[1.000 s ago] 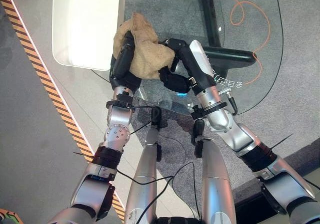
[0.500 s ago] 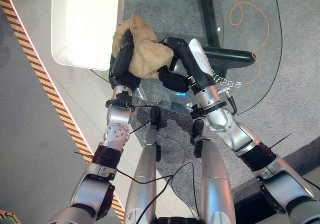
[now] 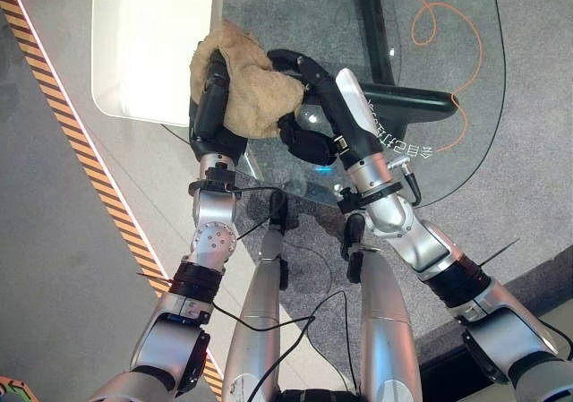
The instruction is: Wipe the table with a cloth and put it in the basket.
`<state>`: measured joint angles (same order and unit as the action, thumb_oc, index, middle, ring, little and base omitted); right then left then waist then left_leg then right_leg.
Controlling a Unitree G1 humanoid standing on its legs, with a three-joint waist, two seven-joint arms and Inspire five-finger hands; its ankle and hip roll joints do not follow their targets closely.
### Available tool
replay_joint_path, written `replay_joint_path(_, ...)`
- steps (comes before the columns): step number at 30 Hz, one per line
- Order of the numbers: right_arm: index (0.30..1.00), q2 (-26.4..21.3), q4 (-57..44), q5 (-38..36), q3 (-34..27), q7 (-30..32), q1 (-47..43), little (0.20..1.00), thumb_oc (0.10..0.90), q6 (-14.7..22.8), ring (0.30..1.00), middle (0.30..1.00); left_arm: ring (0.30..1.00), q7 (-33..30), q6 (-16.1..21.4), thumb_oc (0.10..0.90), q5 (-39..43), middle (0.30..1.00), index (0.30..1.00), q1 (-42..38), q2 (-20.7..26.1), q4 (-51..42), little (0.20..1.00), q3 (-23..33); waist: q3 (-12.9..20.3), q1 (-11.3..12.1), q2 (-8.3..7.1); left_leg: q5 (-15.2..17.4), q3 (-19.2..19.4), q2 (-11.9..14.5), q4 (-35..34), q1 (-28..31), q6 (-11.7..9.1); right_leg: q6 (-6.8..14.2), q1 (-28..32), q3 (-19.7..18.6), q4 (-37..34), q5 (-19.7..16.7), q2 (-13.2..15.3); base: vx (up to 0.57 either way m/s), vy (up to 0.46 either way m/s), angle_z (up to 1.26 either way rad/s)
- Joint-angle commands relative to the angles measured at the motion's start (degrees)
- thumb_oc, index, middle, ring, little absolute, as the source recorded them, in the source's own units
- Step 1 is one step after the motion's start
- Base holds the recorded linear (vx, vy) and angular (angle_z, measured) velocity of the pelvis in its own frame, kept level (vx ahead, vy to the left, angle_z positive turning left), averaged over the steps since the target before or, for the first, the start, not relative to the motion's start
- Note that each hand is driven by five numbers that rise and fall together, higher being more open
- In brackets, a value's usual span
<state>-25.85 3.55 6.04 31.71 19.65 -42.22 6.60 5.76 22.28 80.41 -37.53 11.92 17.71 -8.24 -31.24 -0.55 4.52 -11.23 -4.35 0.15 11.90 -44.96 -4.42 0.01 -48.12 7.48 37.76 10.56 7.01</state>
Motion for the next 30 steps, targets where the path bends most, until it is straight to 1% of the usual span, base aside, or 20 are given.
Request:
replay_joint_path(1, 0.900, 3.9, -8.2, -0.6, -3.2, 1.3, -8.4, 0.900, 0.800, 4.5, 0.900, 0.900, 0.300, 3.3, 8.0, 0.100, -1.0, 0.300, 0.300, -5.8, 0.9, -5.2, 0.200, 3.0, 1.5, 0.8, -1.93, 11.3, 4.8, -6.0, 6.1, 3.1, 4.9, 2.4, 3.8, -2.1, -15.4, -7.8, -5.2, 0.00, 0.000, 0.00)
replay_joint_path(3, 0.900, 4.0, -8.2, -0.5, -3.3, 1.3, -8.4, 0.900, 0.800, 4.5, 0.900, 0.900, 0.300, 2.4, 9.5, 0.100, -1.3, 0.300, 0.300, -5.9, 0.8, -5.3, 0.200, 3.2, 1.5, 0.8, -1.92, 11.3, 4.8, -6.0, 6.2, 3.1, 4.9, 2.4, 3.7, -2.1, -15.2, -7.7, -5.2, 0.00, 0.000, 0.00)
replay_joint_path(4, 0.900, 4.1, -8.1, -0.4, -3.4, 1.2, -8.6, 0.900, 0.800, 4.5, 0.900, 0.900, 0.300, 1.4, 11.0, 0.100, -1.7, 0.300, 0.300, -6.0, 0.5, -5.2, 0.200, 3.6, 1.5, 0.8, -1.98, 11.3, 4.8, -6.0, 6.2, 3.0, 4.8, 2.4, 3.8, -2.0, -15.3, -7.6, -5.1, 0.00, 0.000, 0.00)
replay_joint_path(9, 0.900, 4.1, -7.8, -0.5, -3.5, 1.6, -9.3, 0.900, 0.800, 4.3, 0.900, 0.900, 0.300, -1.5, 13.7, 0.100, -3.0, 0.300, 0.300, -6.7, 0.4, -5.2, 0.200, 4.5, 1.5, 1.0, -2.11, 10.7, 4.7, -6.0, 6.2, 2.4, 4.7, 2.3, 3.3, -1.9, -15.4, -8.0, -5.1, 0.00, 0.000, 0.00)
replay_joint_path(10, 0.900, 4.1, -7.8, -0.7, -3.5, 1.6, -9.2, 0.900, 0.800, 4.1, 0.900, 0.900, 0.300, -2.1, 14.2, 0.100, -3.3, 0.300, 0.300, -6.5, 0.3, -5.4, 0.200, 4.6, 1.5, 1.0, -2.14, 11.2, 4.6, -6.0, 6.4, 2.7, 4.7, 2.3, 3.5, -1.9, -15.2, -7.5, -5.2, 0.00, 0.000, 0.00)
replay_joint_path(11, 0.900, 4.0, -7.8, -0.7, -3.5, 1.6, -9.4, 0.900, 0.800, 4.0, 0.900, 0.900, 0.300, -2.2, 14.3, 0.100, -3.3, 0.300, 0.300, -6.7, 0.3, -5.5, 0.200, 4.7, 1.5, 1.0, -2.13, 10.7, 4.6, -6.0, 6.2, 2.2, 4.7, 2.3, 3.1, -1.9, -15.4, -8.0, -5.2, 0.00, 0.000, 0.00)
replay_joint_path(12, 0.900, 4.1, -7.9, -0.6, -3.5, 1.6, -9.2, 0.900, 0.800, 3.9, 0.900, 0.900, 0.300, -2.2, 14.4, 0.100, -3.2, 0.300, 0.300, -6.5, 0.3, -5.6, 0.200, 4.7, 1.5, 1.1, -2.16, 11.2, 4.6, -6.0, 6.4, 2.6, 4.7, 2.3, 3.4, -1.9, -15.1, -7.4, -5.2, 0.00, 0.000, 0.00)
replay_joint_path(15, 0.900, 4.5, -7.6, -0.4, -3.4, 1.9, -9.2, 0.900, 0.800, 3.7, 0.900, 0.900, 0.300, -4.0, 15.4, 0.100, -4.1, 0.300, 0.300, -6.6, -0.1, -5.7, 0.200, 5.1, 1.5, 1.1, -2.18, 11.4, 4.4, -6.2, 6.8, 2.4, 4.7, 2.2, 3.2, -2.0, -14.9, -7.5, -5.3, 0.00, 0.000, 0.00)
replay_joint_path(17, 0.900, 4.6, -7.3, -0.4, -3.4, 1.9, -9.0, 0.900, 0.800, 3.9, 0.900, 0.900, 0.300, -4.9, 16.4, 0.100, -4.7, 0.300, 0.300, -6.6, -0.3, -5.7, 0.200, 5.2, 1.5, 1.0, -2.18, 11.5, 4.3, -6.2, 7.0, 2.4, 4.7, 2.2, 3.3, -2.1, -14.7, -7.3, -5.3, 0.00, 0.000, 0.00)
replay_joint_path(18, 0.900, 4.7, -7.2, -0.3, -3.6, 1.7, -9.2, 0.900, 0.800, 3.8, 0.900, 0.900, 0.300, -5.5, 17.0, 0.100, -5.0, 0.300, 0.300, -7.0, -0.3, -5.5, 0.200, 5.5, 1.5, 1.0, -2.17, 11.0, 4.4, -6.2, 6.9, 2.1, 4.7, 2.1, 2.9, -2.1, -14.9, -7.8, -5.4, 0.00, 0.000, 0.00)
replay_joint_path(19, 0.900, 4.8, -7.0, -0.3, -3.5, 1.7, -9.0, 0.900, 0.800, 3.8, 0.900, 0.900, 0.300, -6.0, 17.4, 0.100, -5.4, 0.300, 0.300, -6.9, -0.4, -5.3, 0.200, 5.5, 1.5, 0.9, -2.17, 11.5, 4.4, -6.2, 7.1, 2.5, 4.7, 2.1, 3.2, -2.1, -14.6, -7.2, -5.4, 0.00, 0.000, 0.00)
replay_joint_path(20, 0.900, 4.7, -7.0, -0.4, -3.6, 1.8, -9.1, 0.900, 0.800, 3.8, 0.900, 0.900, 0.300, -6.6, 18.1, 0.100, -5.7, 0.300, 0.300, -7.2, -0.3, -5.2, 0.200, 5.7, 1.5, 0.9, -2.18, 11.0, 4.4, -6.2, 6.9, 2.1, 4.6, 2.1, 2.9, -2.1, -14.8, -7.7, -5.4, 0.00, 0.000, 0.00)
replay_joint_path(21, 0.900, 4.6, -6.8, -0.4, -3.4, 2.0, -8.8, 0.900, 0.800, 3.7, 0.900, 0.900, 0.300, -7.2, 18.7, 0.100, -6.0, 0.300, 0.300, -7.1, -0.3, -5.1, 0.200, 5.8, 1.5, 0.9, -2.18, 11.5, 4.4, -6.2, 7.1, 2.6, 4.6, 2.1, 3.4, -2.1, -14.6, -7.2, -5.3, 0.00, 0.000, 0.00)
replay_joint_path(23, 0.900, 4.6, -6.3, -0.5, -3.3, 2.4, -8.9, 0.900, 0.800, 3.5, 0.900, 0.900, 0.300, -8.7, 20.2, 0.100, -6.9, 0.300, 0.300, -7.5, -0.1, -4.7, 0.200, 6.1, 1.5, 0.9, -2.14, 11.5, 4.4, -6.2, 7.0, 2.7, 4.5, 2.1, 3.5, -2.1, -14.6, -7.0, -5.3, 0.00, 0.000, 0.00)
replay_joint_path(26, 0.900, 4.3, -5.8, -0.7, -3.6, 2.9, -8.9, 0.900, 0.800, 3.3, 0.900, 0.900, 0.300, -10.4, 21.3, 0.100, -8.3, 0.300, 0.300, -8.3, 0.4, -4.5, 0.200, 6.5, 1.5, 0.8, -2.13, 11.4, 4.4, -6.1, 7.0, 2.7, 4.4, 2.1, 3.5, -2.2, -14.5, -7.1, -5.3, 0.00, 0.000, 0.00)
replay_joint_path(27, 0.900, 4.2, -5.7, -0.3, -3.8, 3.2, -8.9, 0.900, 0.800, 3.0, 0.900, 0.900, 0.300, -11.0, 21.9, 0.100, -9.1, 0.300, 0.300, -8.7, 0.6, -4.3, 0.200, 6.7, 1.5, 0.7, -2.14, 10.9, 4.5, -6.1, 6.9, 2.3, 4.4, 2.0, 3.2, -2.2, -14.8, -7.6, -5.3, 0.00, 0.000, 0.00)
replay_joint_path(28, 0.900, 4.1, -5.6, -0.2, -3.8, 3.7, -8.6, 0.900, 0.800, 2.9, 0.900, 0.900, 0.300, -11.5, 22.3, 0.100, -9.7, 0.300, 0.300, -8.7, 0.7, -4.2, 0.200, 6.8, 1.5, 0.7, -2.12, 11.4, 4.4, -6.1, 6.9, 2.8, 4.3, 2.1, 3.6, -2.2, -14.7, -7.1, -5.3, 0.00, 0.000, 0.00)
replay_joint_path(30, 0.900, 3.8, -4.8, 0.8, -3.9, 5.4, -8.5, 0.900, 0.800, 2.4, 0.900, 0.900, 0.300, -12.2, 23.1, 0.100, -11.0, 0.300, 0.300, -8.9, 1.1, -3.8, 0.200, 7.0, 1.5, 0.6, -2.01, 11.2, 4.5, -6.0, 6.5, 3.0, 4.3, 2.1, 3.7, -2.4, -14.9, -7.2, -5.3, 0.00, 0.000, 0.00)
